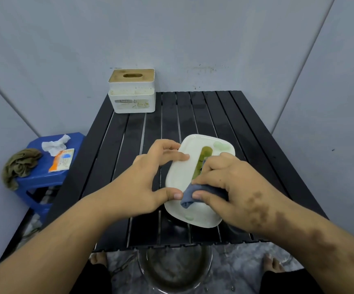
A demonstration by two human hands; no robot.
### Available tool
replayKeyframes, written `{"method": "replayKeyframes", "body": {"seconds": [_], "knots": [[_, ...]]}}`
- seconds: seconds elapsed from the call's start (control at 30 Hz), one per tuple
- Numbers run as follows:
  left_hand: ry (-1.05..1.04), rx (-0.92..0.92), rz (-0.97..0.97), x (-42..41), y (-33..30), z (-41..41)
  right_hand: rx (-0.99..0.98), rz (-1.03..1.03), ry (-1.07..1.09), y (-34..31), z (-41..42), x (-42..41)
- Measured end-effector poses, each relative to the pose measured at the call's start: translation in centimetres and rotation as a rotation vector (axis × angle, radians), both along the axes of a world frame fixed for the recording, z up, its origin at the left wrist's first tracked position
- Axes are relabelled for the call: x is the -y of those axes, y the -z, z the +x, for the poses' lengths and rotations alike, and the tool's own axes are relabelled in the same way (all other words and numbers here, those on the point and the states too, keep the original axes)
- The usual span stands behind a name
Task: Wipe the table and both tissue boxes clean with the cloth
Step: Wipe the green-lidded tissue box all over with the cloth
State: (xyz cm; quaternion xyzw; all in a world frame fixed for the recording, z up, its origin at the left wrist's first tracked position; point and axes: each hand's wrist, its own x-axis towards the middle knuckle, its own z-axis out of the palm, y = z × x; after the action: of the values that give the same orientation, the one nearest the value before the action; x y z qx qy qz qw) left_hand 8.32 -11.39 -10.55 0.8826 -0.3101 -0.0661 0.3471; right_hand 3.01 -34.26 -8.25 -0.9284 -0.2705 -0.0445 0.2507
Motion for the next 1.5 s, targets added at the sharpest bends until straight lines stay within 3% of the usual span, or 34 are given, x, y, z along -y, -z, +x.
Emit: {"method": "replayKeyframes", "body": {"seconds": [0.17, 0.27, 0.5, 0.83, 0.93, 1.07, 1.23, 1.5], "knots": [[-0.008, -0.042, -0.035, -0.1, 0.1, -0.1, 0.066, -0.003, 0.211, -0.3, 2.4, 1.2], [0.027, 0.054, 0.035, -0.3, 0.4, 0.0, 0.081, -0.021, 0.325, 0.3, 2.6, 0.9], [0.081, 0.196, 0.069, -0.5, 0.8, 0.1, -0.024, -0.015, 0.016, -0.8, 0.5, 1.9], [0.103, 0.226, 0.227, 1.1, -1.4, -0.9, -0.05, 0.021, -0.059, -0.8, -0.4, 4.9], [0.125, 0.236, 0.292, 2.2, -1.8, -1.7, -0.042, 0.03, 0.059, -1.3, 0.1, 6.9], [0.089, 0.102, 0.273, 4.3, -2.0, -3.4, 0.005, -0.056, 0.26, -0.9, 0.2, 8.3], [-0.056, 0.291, 0.487, 7.7, -2.4, -4.8, -0.009, -0.039, 0.369, -0.3, 0.1, 8.5], [-0.214, 0.004, 0.092, 5.0, -2.8, -2.9, 0.025, 0.239, 0.525, -1.0, 0.0, 8.2]]}}
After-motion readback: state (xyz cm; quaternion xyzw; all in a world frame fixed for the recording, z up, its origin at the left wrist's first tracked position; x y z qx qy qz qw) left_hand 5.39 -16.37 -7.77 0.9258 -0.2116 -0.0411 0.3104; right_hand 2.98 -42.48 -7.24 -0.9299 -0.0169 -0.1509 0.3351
